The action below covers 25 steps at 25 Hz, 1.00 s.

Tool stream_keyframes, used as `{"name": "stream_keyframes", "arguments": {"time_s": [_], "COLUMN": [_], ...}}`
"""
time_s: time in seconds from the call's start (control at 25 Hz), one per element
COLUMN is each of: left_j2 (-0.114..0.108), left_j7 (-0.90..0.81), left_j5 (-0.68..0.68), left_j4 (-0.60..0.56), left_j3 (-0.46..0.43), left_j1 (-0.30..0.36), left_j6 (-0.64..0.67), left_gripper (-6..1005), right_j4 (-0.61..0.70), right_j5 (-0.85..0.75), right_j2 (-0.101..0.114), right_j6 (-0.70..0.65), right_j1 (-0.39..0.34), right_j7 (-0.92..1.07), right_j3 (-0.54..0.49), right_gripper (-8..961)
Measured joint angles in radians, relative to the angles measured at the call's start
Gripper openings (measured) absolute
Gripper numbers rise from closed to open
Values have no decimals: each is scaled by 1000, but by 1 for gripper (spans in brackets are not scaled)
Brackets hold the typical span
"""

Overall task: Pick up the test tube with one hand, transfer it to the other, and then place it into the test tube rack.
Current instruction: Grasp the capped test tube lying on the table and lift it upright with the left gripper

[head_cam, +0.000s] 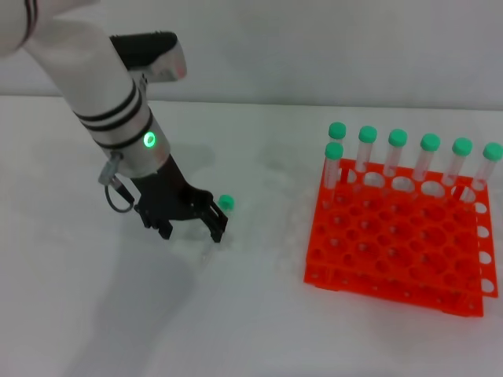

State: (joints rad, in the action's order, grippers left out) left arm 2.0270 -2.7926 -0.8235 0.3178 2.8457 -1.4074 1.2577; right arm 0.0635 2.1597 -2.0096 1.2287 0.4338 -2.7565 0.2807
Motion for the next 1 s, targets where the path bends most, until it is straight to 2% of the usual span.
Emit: {"name": "stream_keyframes", "arguments": {"time_s": [0.08,0.28,0.56,1.0], "left_j2": [16,31,36,44], "left_j7": [-5,-7,-7,-10], "left_j5": [-11,-20,-44,-65], "left_j4": [0,-1,-41,-51], "left_j3": [0,0,0,0], "left_j1": [1,1,3,18], "left_j6": [-6,-22,-54,-93], "left_gripper": [837,834,830,499], "right_j4": [0,0,-2,-2], "right_j5": [0,0,0,-1], "right_j2": [0,0,0,-1], "right_j6": [0,2,5,7], "right_j1": [-1,-2,-7,-8], "right_j7": [0,0,0,0], "right_j3": [0,2,2,2], "right_gripper": [845,843,841,837]}}
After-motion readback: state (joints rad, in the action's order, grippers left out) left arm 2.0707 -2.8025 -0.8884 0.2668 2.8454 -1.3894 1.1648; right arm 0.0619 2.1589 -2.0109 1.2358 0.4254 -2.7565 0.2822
